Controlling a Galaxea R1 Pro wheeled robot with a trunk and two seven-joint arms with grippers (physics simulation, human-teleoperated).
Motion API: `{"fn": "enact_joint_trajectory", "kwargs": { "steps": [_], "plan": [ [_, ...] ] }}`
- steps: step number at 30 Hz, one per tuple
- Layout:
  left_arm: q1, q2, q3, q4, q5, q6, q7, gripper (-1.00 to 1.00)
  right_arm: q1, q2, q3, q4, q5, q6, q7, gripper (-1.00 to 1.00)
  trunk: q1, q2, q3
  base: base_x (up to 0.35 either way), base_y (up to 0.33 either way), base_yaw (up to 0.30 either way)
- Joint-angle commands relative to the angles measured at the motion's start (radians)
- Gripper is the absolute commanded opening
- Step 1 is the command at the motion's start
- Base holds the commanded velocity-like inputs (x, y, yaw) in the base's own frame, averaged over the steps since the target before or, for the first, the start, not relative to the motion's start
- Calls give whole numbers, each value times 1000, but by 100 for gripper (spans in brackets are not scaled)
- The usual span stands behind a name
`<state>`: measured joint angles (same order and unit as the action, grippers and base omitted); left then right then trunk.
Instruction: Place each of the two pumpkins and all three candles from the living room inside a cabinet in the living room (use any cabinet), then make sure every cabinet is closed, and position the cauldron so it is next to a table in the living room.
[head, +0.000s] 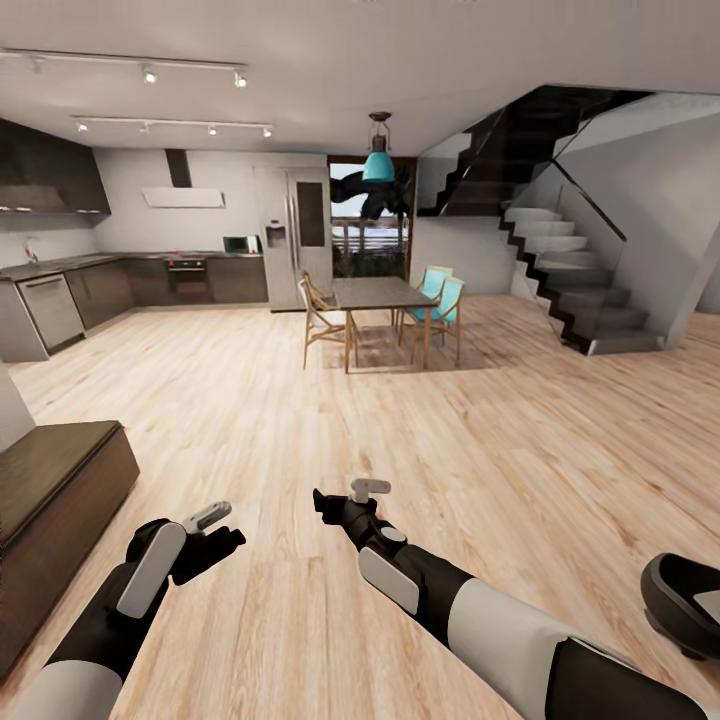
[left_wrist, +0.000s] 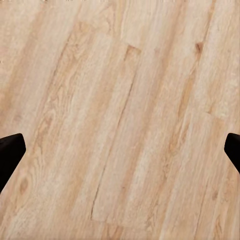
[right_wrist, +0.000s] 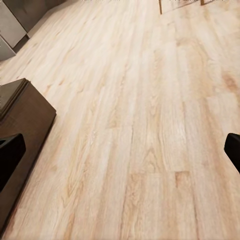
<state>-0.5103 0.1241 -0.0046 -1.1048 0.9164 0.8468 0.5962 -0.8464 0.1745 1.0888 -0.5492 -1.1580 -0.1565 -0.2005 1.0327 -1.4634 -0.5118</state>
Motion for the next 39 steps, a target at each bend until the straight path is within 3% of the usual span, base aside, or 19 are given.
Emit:
{"fn": "enact_joint_trajectory", "kwargs": {
  "steps": [1,12,29,39],
  "plan": [
    [-1,1,-1,-1,10,2,10,100,-2,0,8,0,-10,-8,-5,100,0,-1,0,0,0,62],
    [-1,3,-14,-19,6,16,10,100,-2,0,8,0,-9,-6,1,100,0,-1,17,51,0,62],
    [-1,3,-15,-21,2,23,10,100,-2,0,5,1,-19,-45,5,100,0,-1,44,320,0,62],
    [-1,2,-15,-21,4,23,10,100,-2,0,4,3,-21,-79,-6,100,0,-1,47,330,0,11]
  ]
}}
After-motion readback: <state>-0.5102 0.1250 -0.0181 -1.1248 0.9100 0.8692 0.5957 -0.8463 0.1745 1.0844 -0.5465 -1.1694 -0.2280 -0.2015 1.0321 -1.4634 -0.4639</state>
